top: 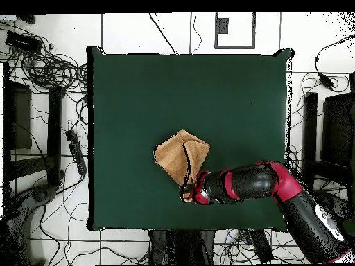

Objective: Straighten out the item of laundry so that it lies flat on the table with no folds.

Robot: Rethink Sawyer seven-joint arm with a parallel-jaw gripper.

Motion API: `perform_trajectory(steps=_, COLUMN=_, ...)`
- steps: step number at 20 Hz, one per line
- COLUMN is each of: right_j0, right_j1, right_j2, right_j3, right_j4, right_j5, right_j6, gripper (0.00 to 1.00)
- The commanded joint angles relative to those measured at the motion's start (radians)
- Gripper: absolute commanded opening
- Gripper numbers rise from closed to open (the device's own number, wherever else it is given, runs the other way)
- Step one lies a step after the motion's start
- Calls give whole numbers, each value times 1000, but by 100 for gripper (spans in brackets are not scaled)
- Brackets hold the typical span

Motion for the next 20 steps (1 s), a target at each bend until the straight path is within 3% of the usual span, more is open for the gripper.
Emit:
perform_trajectory(steps=1, right_j0=35, right_j1=6, right_j2=-33, right_j3=-18, right_j4=-35, right_j5=-30, right_j6=-184, gripper=0)
perform_trajectory(steps=20, right_j0=-32, right_j1=-1, right_j2=-72, right_j3=-47, right_j4=-68, right_j5=83, right_j6=-332, gripper=0)
